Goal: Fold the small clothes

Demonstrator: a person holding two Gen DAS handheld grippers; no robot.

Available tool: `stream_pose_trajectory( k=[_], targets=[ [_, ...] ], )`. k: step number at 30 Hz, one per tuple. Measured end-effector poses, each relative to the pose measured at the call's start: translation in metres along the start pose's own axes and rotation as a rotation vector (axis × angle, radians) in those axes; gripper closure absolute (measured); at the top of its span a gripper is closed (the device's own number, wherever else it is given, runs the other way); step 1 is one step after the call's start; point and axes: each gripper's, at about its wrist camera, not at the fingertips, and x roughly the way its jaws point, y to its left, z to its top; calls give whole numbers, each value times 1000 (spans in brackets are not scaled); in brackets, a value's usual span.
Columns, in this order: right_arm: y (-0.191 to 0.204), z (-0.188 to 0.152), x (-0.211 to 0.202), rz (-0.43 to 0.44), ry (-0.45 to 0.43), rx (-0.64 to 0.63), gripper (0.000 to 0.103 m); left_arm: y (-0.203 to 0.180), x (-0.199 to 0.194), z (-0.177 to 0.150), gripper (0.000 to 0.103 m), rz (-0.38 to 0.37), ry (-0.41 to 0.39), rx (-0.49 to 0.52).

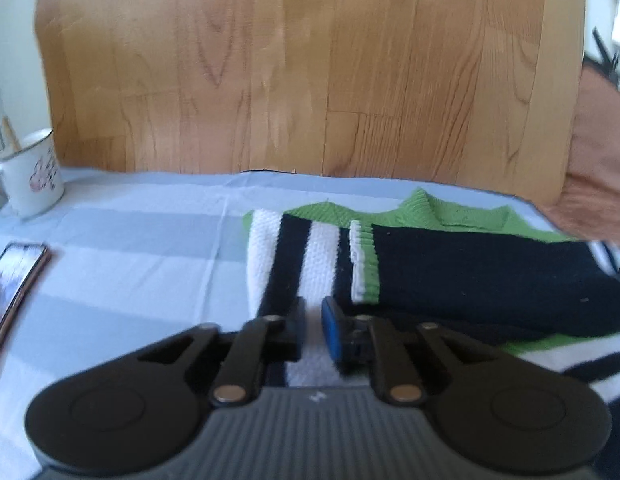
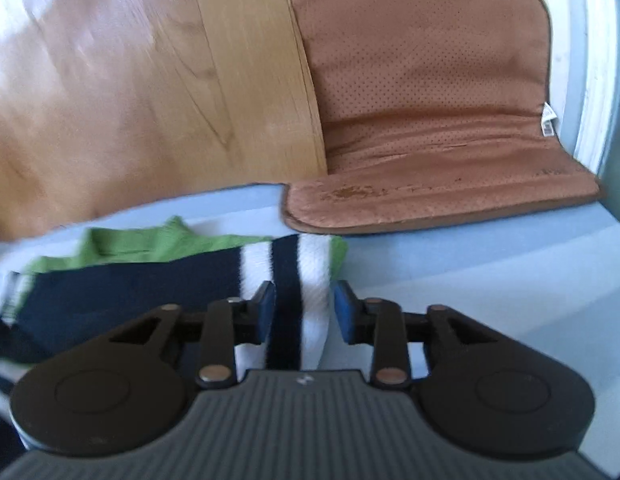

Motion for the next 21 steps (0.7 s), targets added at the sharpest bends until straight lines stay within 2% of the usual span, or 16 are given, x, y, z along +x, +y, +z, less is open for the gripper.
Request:
stream_pose_trajectory(
  k=[1, 3, 5, 6, 7, 10, 12, 13, 15, 16, 17, 19, 21],
  targets=[
    [-3, -4, -13, 21, -7, 11, 67, 5, -13, -4, 83, -16, -18, -3],
    [-10, -18, -33, 88, 17, 36, 66, 15, -38, -16, 68, -30, -48, 8],
    [-16, -39, -50, 177, 84, 64, 65, 30, -62, -34, 57, -69, -41, 7],
    [-16, -50, -55, 202, 122, 69, 65, 37, -72, -43, 55, -99, -25, -2],
    [-15, -61, -57, 209, 151, 66, 65, 44, -81, -52, 55, -126, -4, -11],
    [-5, -87, -76, 187, 113, 2, 84, 58, -103, -80, 55, -176, 43, -17],
    [-2, -92, -92, 155, 61, -8, 87, 60, -112, -92, 58, -179, 55, -9],
    [-3, -92, -99, 131, 32, -5, 101, 59, -117, -98, 58, -168, 55, -1],
    [-6, -94, -104, 20, -6, -9, 100, 60, -125, -108, 58, -143, 60, 7],
    [-11, -96, -105, 4, 0, 12, 100, 61, -128, -113, 58, -139, 71, 3],
    [-21, -98, -105, 34, 43, 64, 100, 62, -134, -118, 56, -140, 71, 1],
    [-35, -107, -117, 149, 86, 126, 95, 64, -148, -126, 56, -164, 78, 12],
    [-36, -122, -137, 201, 89, 110, 93, 65, -162, -138, 53, -198, 86, 26]
  ],
)
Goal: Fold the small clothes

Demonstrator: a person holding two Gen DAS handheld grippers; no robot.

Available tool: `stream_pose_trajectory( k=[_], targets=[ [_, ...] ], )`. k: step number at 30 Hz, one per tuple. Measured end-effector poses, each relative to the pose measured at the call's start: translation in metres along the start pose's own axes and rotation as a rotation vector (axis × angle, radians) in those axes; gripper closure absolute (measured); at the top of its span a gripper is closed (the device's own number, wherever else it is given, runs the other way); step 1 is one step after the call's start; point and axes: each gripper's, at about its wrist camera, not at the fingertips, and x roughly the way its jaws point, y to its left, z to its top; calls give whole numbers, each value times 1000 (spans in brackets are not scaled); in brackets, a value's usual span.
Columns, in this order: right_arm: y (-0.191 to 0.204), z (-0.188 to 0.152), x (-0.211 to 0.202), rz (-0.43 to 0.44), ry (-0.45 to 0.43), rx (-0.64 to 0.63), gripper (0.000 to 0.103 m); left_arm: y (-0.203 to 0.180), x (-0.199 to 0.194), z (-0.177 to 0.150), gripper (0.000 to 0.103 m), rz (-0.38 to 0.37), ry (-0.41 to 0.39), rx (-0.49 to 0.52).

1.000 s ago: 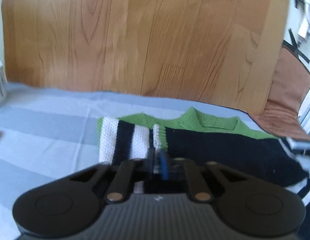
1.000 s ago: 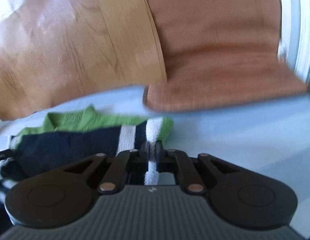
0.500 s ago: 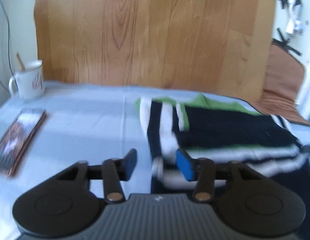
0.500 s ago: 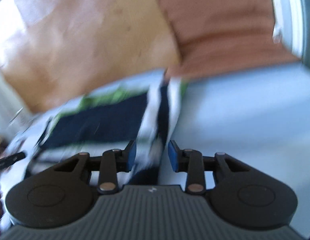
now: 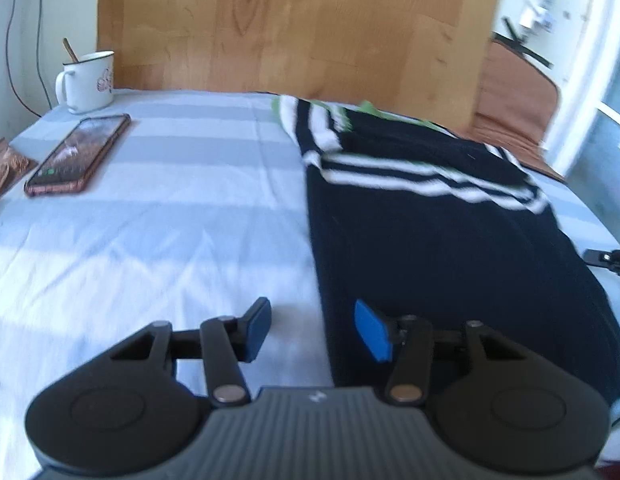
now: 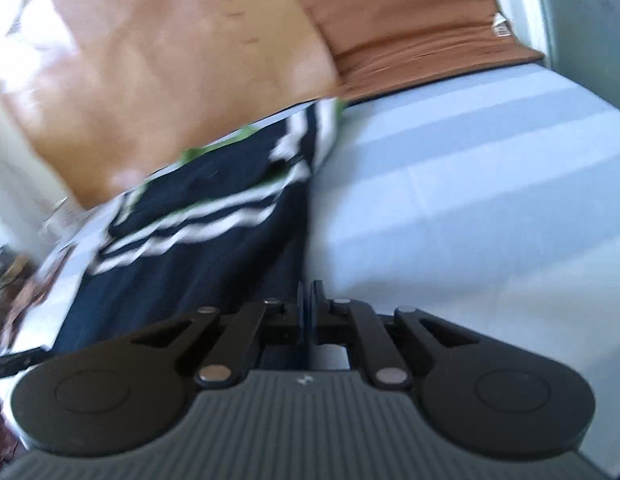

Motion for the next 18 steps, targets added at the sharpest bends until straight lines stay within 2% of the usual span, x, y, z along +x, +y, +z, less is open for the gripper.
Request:
stream_pose_trajectory(
  k=[2, 4, 5, 7, 8, 9, 11, 12, 13, 14, 17, 18],
  targets=[
    [1, -17, -7, 9, 18, -21, 86, -2, -11, -13, 46, -37, 17, 9],
    [4, -32, -11, 1, -3, -35, 91, -7, -16, -24, 44, -57, 24, 21],
    [9, -38, -14, -14, -17, -55, 95, -11, -18, -27, 47, -44, 18, 39],
    [15, -45, -24, -67, -66, -61, 96, -22, -19, -34, 75, 14, 0, 84],
    [16, -48, -32, -86, -105, -53, 96, -25, -19, -36, 92, 25, -1, 95],
    [14, -51, -39, -97, -128, -40, 96, -25, -20, -36, 94, 17, -1, 88],
    [9, -56, -45, -119, -128, -31, 96, -24, -21, -37, 94, 23, -1, 73],
    [9, -59, -44, -153, -108, -36, 98, -23, -22, -37, 90, 25, 4, 67],
    [7, -61, -42, -178, -87, -36, 93, -22, -23, -37, 88, 31, 11, 57],
    [5, -63, -44, -156, -65, -26, 93, -20, -26, -36, 85, 31, 18, 45],
    [-7, -74, -67, -61, -53, 38, 87, -14, -42, -44, 58, 21, 11, 43],
    [-10, -79, -74, -40, -56, 54, 82, -13, -48, -50, 55, 14, 5, 48]
  ],
)
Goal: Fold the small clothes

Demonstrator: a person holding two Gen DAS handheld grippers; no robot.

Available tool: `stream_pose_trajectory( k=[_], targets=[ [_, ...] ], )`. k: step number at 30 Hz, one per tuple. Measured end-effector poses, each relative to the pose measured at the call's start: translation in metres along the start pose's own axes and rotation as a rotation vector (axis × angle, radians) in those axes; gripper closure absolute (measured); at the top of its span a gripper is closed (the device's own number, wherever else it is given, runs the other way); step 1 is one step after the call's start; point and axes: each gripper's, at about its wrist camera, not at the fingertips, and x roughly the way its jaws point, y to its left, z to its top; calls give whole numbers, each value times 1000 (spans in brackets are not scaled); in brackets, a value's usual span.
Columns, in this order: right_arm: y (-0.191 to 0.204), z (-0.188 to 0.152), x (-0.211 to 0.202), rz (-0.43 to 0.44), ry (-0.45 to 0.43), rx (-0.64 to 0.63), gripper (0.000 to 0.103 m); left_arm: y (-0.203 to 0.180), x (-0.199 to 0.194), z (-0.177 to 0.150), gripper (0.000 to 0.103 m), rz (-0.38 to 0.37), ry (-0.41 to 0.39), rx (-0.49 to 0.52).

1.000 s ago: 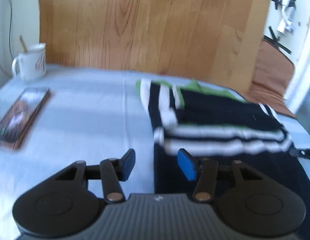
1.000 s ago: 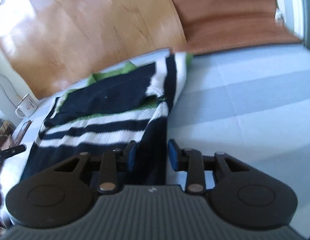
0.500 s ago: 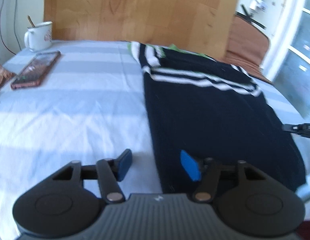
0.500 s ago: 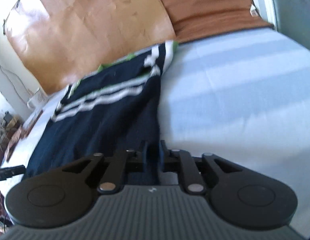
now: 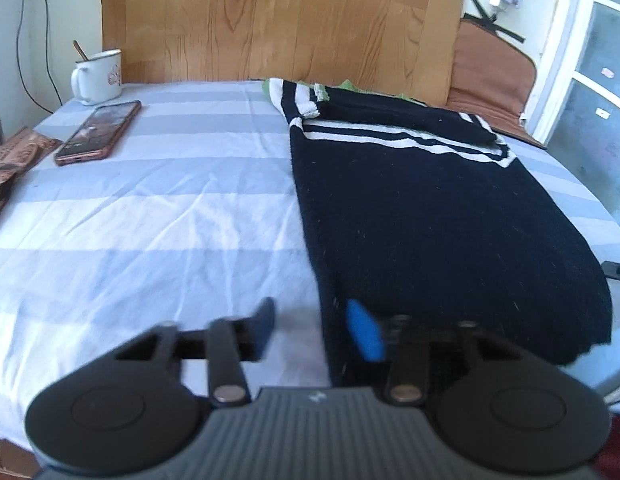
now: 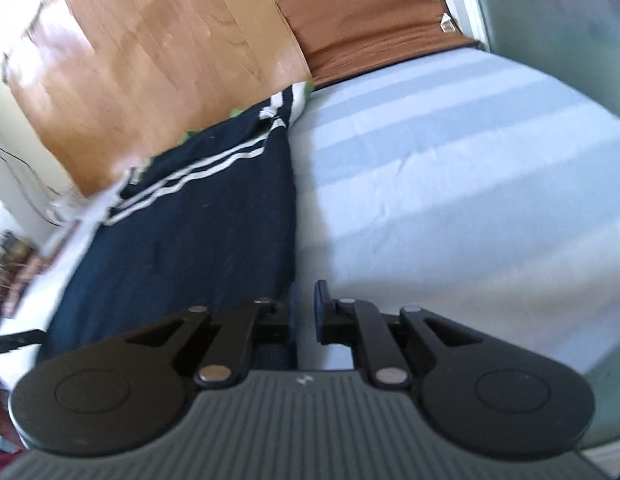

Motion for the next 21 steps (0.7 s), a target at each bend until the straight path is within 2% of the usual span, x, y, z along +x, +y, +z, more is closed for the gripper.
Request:
stream_pose_trajectory(
  k=[1, 2, 4, 6, 8, 10, 13, 18, 21],
  targets=[
    [-4, -5, -7, 19, -1, 21, 68, 2, -6, -6, 54, -11, 0, 1],
    [-11, -11, -15, 41, -1, 51, 59, 4, -10, -12, 54, -29, 8, -5],
    [-20, -22, -24, 73, 13, 103, 55, 9, -14, -21, 48, -66, 29, -37],
    [-26, -32, -29, 101, 42, 131, 54, 9, -18, -27, 33, -101, 25, -56],
    [-26, -39, -27, 123, 66, 132, 53, 7, -17, -28, 22, -146, 37, -90],
    [-23, -40, -18, 141, 90, 130, 53, 3, -15, -28, 18, -183, 49, -103],
    [-19, -40, -6, 170, 106, 114, 53, -6, -10, -30, 7, -180, 47, -80],
    [-12, -43, 4, 198, 145, 76, 52, -13, -10, -31, 7, -163, 61, -76],
    [-13, -44, 1, 218, 143, 59, 60, -14, -11, -29, 11, -150, 79, -77]
  ],
)
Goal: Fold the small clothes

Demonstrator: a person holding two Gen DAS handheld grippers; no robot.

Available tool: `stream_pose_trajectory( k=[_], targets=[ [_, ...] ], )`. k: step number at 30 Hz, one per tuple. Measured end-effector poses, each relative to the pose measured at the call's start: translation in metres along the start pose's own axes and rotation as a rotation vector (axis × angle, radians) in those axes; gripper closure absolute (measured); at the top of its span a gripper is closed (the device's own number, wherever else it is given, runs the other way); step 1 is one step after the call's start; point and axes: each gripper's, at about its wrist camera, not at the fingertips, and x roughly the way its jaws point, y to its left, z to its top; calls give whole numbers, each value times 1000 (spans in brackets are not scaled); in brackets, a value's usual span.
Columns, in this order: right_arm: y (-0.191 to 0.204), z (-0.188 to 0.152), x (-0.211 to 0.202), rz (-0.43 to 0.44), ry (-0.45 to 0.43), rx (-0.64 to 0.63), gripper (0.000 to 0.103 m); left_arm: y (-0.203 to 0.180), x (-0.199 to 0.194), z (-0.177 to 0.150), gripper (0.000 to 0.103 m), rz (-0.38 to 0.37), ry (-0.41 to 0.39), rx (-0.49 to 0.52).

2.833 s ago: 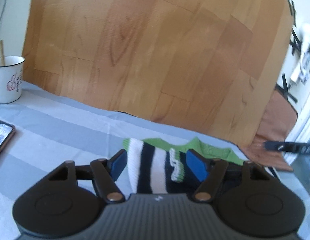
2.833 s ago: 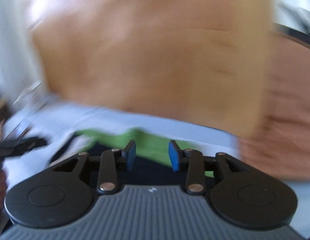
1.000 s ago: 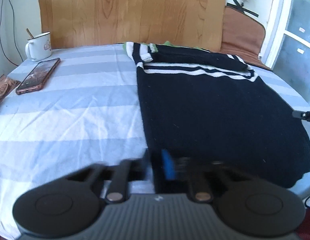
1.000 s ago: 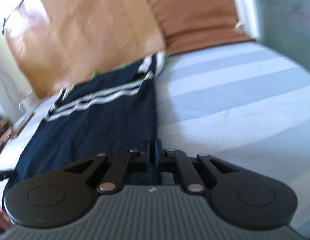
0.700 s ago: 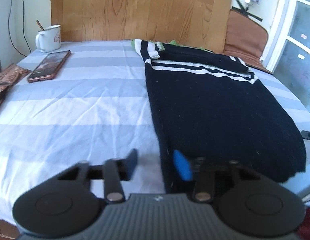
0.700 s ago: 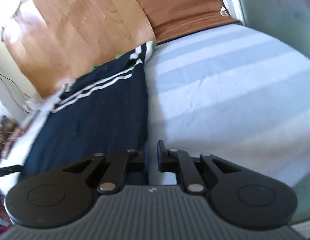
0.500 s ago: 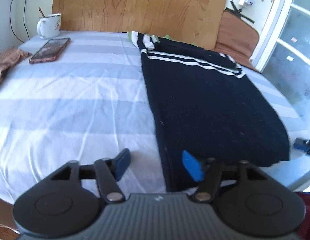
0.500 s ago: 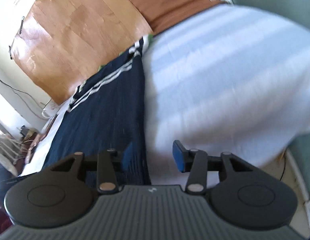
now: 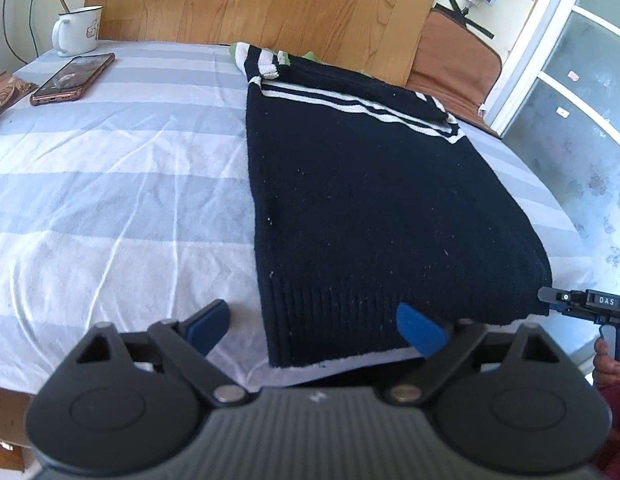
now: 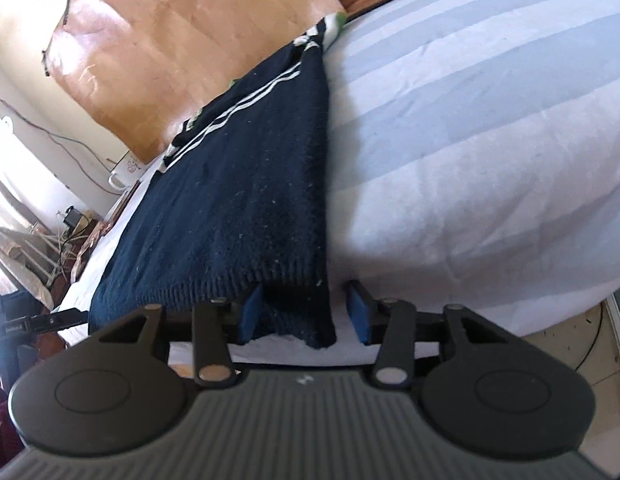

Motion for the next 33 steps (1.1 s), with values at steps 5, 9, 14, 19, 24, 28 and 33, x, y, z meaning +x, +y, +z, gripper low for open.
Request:
stream_pose_trajectory(
  k=[5, 9, 14, 19, 24, 28, 33],
  targets=[
    [6, -1, -10, 23, 2, -54, 91, 4, -1, -2, 17, 7, 59, -27],
    [12, 1, -19, 42, -31, -94, 91, 15, -2, -3, 17, -10, 59, -87],
    [13, 6, -18, 55, -24, -101, 91, 17, 20, -2, 41, -58, 135, -137],
    [16, 12, -22, 70, -42, -117, 91, 21, 37, 4, 95, -111, 221, -155],
    [21, 34, -30, 114, -107, -104, 92, 36, 19, 23, 96, -218, 152, -217],
    [24, 65, -26, 150, -151, -63, 92, 49, 4, 57, 99, -297, 12, -278],
    [32, 130, 0, 159, -181, -23, 92, 50, 23, 122, 100, -291, -102, -260]
  ],
)
